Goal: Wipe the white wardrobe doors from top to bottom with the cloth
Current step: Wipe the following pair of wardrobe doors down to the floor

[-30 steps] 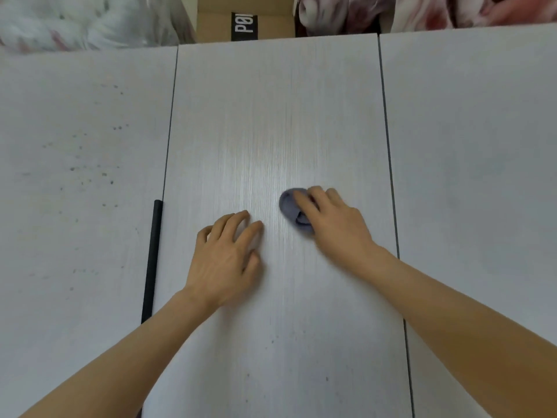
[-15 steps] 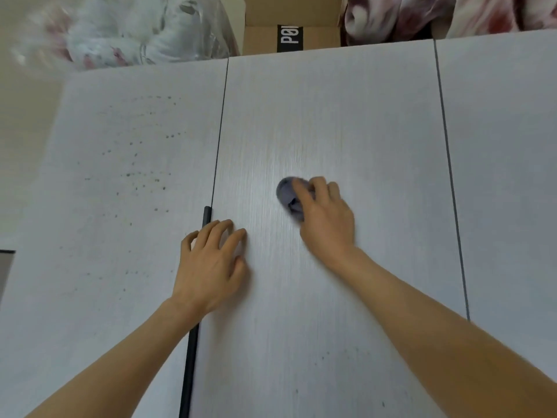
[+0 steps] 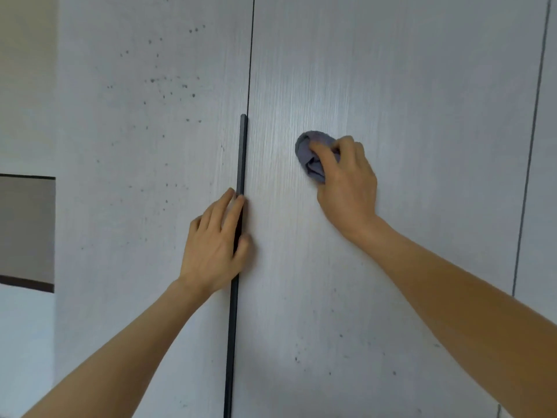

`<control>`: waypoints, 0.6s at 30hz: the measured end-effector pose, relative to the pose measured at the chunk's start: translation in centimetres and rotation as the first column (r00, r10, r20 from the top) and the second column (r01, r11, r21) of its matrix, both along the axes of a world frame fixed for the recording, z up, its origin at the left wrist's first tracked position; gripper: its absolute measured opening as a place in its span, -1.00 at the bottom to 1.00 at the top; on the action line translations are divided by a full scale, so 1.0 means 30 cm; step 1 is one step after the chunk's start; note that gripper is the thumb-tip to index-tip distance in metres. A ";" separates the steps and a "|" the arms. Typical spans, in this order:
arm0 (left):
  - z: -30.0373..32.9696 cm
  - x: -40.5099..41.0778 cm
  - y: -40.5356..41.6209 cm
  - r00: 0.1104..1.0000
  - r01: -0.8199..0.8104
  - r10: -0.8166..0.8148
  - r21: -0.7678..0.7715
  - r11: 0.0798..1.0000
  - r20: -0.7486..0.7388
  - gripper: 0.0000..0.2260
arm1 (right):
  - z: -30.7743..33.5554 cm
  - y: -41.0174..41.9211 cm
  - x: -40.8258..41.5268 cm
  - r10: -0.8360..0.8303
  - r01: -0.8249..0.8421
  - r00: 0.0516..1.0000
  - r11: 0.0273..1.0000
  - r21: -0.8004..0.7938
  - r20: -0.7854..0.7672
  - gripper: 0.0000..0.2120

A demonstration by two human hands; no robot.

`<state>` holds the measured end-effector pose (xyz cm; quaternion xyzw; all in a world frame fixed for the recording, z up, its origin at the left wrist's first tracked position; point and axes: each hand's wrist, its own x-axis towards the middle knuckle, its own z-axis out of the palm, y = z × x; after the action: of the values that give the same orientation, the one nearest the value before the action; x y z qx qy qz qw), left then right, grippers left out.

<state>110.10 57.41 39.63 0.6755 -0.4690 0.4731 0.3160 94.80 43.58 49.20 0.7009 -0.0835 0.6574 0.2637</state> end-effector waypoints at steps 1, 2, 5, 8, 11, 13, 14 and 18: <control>-0.010 0.011 0.002 1.000 -0.001 0.002 0.014 1.000 -0.021 -0.48 | -0.065 0.002 0.026 0.029 -0.034 0.996 0.997 -0.067 -0.081 -0.54; -0.018 0.018 0.004 1.000 -0.002 0.002 0.026 1.000 -0.024 -0.47 | -0.139 0.003 0.043 0.031 -0.068 0.977 0.983 -0.169 -0.209 -0.58; -0.030 0.028 0.008 1.000 -0.011 0.012 0.026 1.000 -0.023 -0.47 | -0.298 -0.018 0.029 -0.094 -0.104 0.874 0.922 -0.374 -0.476 -0.65; -0.018 0.009 0.001 0.999 -0.026 0.025 -0.036 0.999 -0.027 -0.51 | -0.247 -0.086 -0.049 -0.027 -0.091 0.932 0.947 -0.307 -0.361 -0.61; 0.006 -0.022 -0.023 0.999 -0.022 0.020 -0.069 0.997 -0.027 -0.51 | -0.140 -0.140 -0.168 0.028 -0.031 0.999 0.994 -0.105 -0.033 -0.53; 0.021 -0.037 -0.042 1.000 -0.020 0.018 -0.067 0.998 -0.021 -0.50 | -0.078 -0.152 -0.240 0.042 -0.074 0.977 0.986 0.149 0.208 -0.46; 0.026 -0.042 -0.050 1.000 -0.015 0.013 -0.068 0.998 -0.029 -0.50 | -0.051 -0.151 -0.264 0.042 -0.137 0.944 0.952 0.273 0.328 -0.45; 0.019 -0.053 -0.073 0.998 0.011 -0.016 -0.078 0.997 -0.067 -0.50 | -0.009 -0.128 -0.235 -0.021 -0.174 0.890 0.908 0.382 0.455 -0.42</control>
<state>108.51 55.21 40.19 0.6750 -0.4440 0.4658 0.3610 87.73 39.75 48.93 0.5724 -0.2509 0.7786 0.0566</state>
